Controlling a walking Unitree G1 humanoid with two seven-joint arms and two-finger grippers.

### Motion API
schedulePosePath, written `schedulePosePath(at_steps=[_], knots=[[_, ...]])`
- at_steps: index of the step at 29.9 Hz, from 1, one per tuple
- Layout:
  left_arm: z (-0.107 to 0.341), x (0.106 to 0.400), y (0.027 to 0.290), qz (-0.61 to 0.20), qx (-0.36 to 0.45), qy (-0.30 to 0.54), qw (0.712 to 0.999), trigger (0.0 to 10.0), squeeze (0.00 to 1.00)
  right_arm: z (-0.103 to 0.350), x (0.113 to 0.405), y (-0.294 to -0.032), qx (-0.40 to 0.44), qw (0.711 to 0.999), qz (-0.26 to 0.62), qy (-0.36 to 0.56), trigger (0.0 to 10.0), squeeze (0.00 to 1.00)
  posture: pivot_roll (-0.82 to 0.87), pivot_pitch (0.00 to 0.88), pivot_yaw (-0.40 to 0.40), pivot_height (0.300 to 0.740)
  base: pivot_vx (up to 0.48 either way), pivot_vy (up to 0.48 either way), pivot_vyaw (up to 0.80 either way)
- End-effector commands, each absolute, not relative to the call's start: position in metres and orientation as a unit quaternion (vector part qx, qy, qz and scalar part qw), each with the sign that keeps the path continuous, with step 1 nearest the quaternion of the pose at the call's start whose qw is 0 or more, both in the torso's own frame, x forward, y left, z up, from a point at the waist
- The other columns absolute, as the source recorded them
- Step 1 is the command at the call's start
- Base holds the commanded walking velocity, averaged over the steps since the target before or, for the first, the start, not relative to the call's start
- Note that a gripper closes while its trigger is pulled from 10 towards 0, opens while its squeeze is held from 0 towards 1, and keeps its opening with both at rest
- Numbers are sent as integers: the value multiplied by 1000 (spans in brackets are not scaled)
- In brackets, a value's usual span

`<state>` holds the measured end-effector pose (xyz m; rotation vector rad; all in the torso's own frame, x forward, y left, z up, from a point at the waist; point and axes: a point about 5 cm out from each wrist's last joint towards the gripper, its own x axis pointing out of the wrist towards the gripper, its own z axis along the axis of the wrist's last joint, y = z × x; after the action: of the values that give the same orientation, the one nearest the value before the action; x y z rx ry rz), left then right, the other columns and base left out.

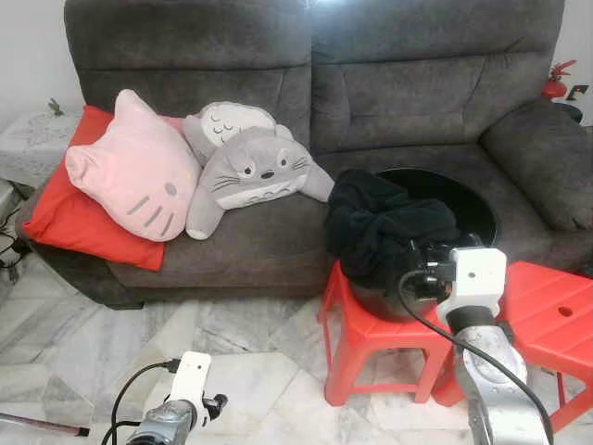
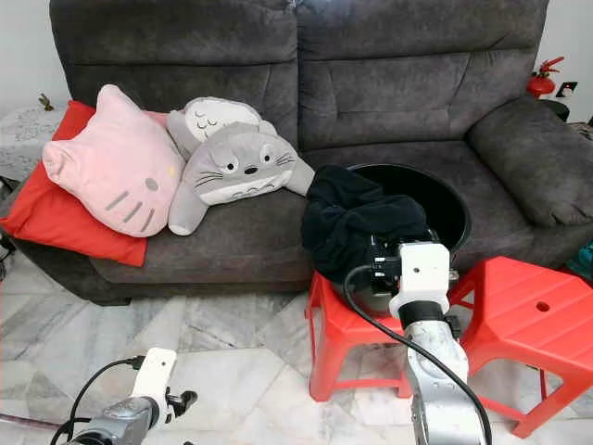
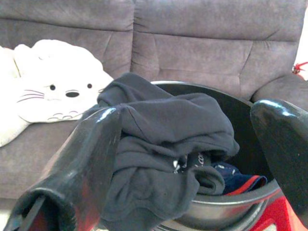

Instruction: Hang hanger

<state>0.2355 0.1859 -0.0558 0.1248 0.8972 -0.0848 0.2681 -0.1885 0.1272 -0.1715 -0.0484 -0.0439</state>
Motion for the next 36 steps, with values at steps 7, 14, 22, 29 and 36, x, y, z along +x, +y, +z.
schedulePosePath(at_steps=[7, 14, 22, 29, 36], knots=[[-58, 232, 188, -40, 60, 440, 895, 10000, 0, 135, 270, -181, -83, 996, -8, -27, 10000, 0, -153, 0, 34, 740, 141, 0, 0], [-58, 232, 187, -43, 60, 441, 894, 10000, 0, 135, 270, -181, -86, 996, -10, -21, 10000, 0, -156, 0, 35, 740, 256, 0, 0], [-57, 233, 187, -43, 60, 440, 895, 10000, 0, 134, 271, -181, -87, 996, -12, -14, 10000, 0, -155, 0, 35, 740, 263, 0, 0], [-57, 233, 188, -42, 62, 439, 896, 10000, 0, 133, 270, -182, -88, 996, -22, -9, 10000, 0, -154, 0, 36, 740, 115, 0, 0], [-57, 234, 188, -43, 64, 439, 895, 10000, 0, 133, 260, -192, -150, 988, -32, 21, 10000, 0, -164, 0, 38, 740, 0, 0, 0]])
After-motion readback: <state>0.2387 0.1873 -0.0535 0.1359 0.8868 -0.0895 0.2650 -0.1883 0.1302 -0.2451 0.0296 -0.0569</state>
